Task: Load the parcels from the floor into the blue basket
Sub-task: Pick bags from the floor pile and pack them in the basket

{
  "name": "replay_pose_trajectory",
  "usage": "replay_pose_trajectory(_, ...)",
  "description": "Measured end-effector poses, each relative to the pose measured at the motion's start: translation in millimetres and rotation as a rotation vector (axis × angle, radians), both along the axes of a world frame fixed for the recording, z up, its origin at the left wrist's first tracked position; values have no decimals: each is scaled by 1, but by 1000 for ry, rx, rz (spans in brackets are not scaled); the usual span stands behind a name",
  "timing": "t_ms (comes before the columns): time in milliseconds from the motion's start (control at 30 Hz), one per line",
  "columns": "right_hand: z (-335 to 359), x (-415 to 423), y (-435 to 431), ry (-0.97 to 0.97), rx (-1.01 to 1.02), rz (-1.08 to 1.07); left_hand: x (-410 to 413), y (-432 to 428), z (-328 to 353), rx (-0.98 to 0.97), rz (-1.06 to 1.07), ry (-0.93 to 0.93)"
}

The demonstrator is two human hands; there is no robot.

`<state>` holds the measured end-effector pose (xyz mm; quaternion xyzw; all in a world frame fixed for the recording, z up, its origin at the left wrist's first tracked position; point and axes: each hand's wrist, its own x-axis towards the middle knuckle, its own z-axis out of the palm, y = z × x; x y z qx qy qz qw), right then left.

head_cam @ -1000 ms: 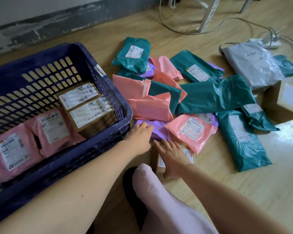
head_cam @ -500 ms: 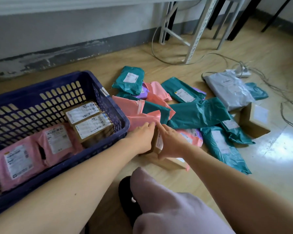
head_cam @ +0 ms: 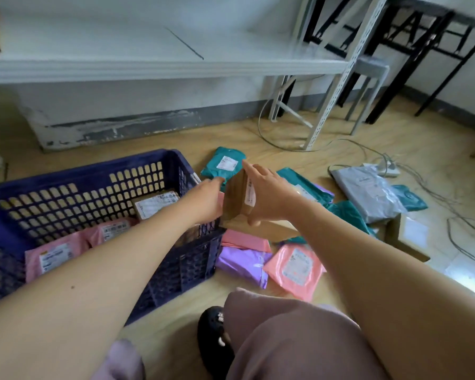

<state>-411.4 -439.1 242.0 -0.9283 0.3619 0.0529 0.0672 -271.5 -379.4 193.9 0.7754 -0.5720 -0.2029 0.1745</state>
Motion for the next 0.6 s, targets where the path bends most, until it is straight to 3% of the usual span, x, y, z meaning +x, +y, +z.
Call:
replay_pose_trajectory(267,13,72,28,-155,12,177,60,41,2,34,504,818)
replay_pose_trajectory(433,-3,118,40,-96,101,230,88,69,7,-59,574,1000)
replay_pose_trajectory(600,-29,161,42,47,196,288,112,85,-6,54,606,1064)
